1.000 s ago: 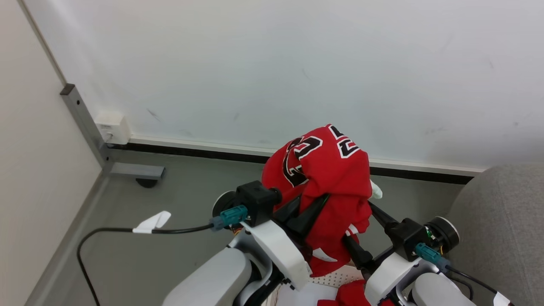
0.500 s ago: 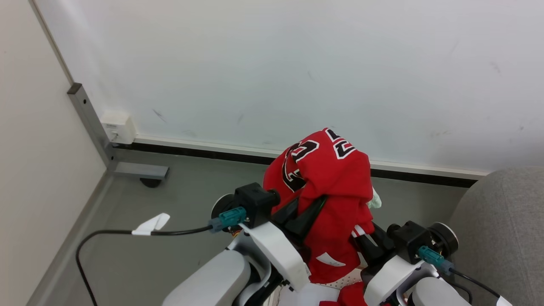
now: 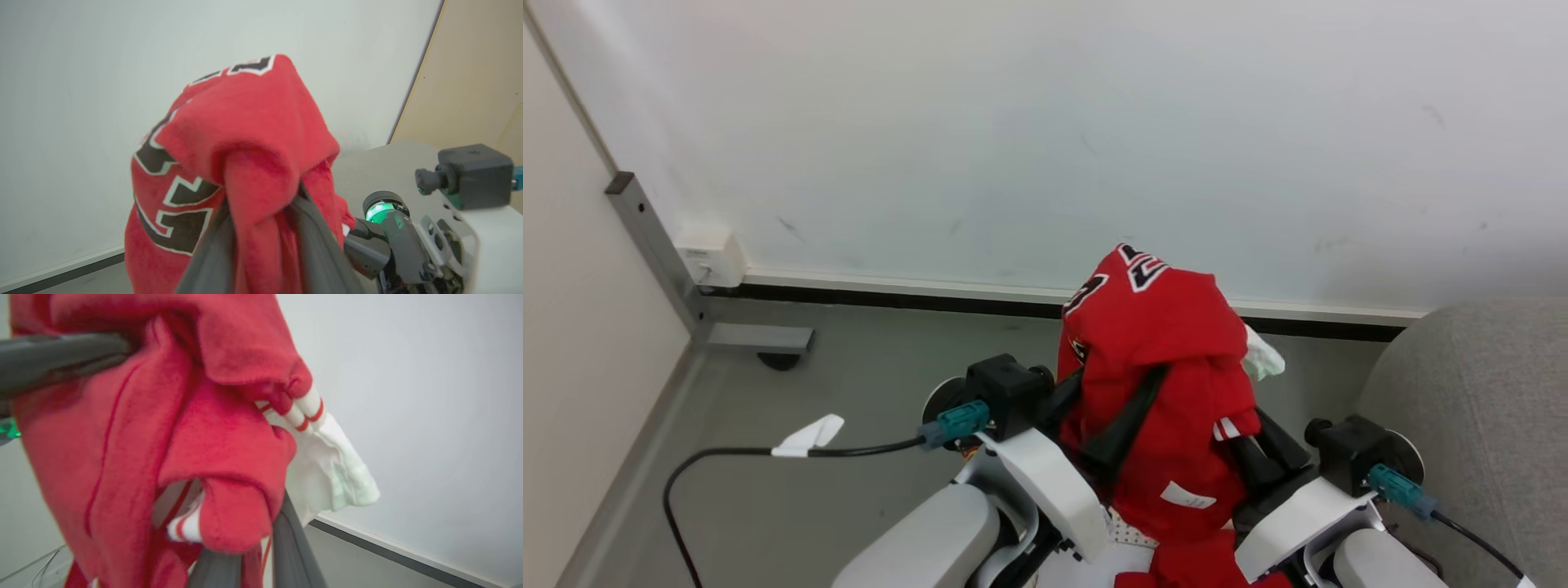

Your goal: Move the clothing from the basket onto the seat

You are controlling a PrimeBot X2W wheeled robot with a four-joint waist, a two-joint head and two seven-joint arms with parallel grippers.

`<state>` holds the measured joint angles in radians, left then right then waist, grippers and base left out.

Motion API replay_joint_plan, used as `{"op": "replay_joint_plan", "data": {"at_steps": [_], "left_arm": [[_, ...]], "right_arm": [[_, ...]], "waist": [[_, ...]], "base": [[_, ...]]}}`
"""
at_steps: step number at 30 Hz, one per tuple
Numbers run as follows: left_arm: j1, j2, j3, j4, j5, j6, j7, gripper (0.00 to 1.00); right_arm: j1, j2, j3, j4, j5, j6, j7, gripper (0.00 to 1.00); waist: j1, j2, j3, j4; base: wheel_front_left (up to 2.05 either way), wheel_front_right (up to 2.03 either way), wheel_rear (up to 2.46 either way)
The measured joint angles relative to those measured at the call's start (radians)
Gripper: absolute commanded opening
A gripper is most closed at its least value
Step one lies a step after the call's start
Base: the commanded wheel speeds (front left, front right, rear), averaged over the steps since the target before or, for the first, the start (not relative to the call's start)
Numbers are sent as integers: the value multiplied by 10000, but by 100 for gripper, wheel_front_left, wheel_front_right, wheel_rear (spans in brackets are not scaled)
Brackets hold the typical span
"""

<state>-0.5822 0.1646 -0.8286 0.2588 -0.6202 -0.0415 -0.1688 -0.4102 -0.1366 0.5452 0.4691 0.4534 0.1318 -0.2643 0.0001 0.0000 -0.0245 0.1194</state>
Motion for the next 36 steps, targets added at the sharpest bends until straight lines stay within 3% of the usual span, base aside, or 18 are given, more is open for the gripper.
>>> {"op": "replay_joint_plan", "data": {"at_steps": [8, 23, 36], "left_arm": [[108, 117, -171, 31, 6, 69, 19, 100], [231, 207, -537, -15, 462, -13, -439, 100], [189, 71, -771, 360, 667, -107, -715, 100]], "right_arm": [[258, -12, -1066, -623, 466, 0, 0, 0], [755, -571, -3198, -1827, 627, 0, 2, 0], [1161, -602, -3532, -2234, 1003, 0, 0, 0]], "waist": [[0, 0, 165, -869], [0, 0, 543, -3469], [0, 0, 727, -5287]], "base": [[0, 0, 0], [0, 0, 0], [0, 0, 0]]}}
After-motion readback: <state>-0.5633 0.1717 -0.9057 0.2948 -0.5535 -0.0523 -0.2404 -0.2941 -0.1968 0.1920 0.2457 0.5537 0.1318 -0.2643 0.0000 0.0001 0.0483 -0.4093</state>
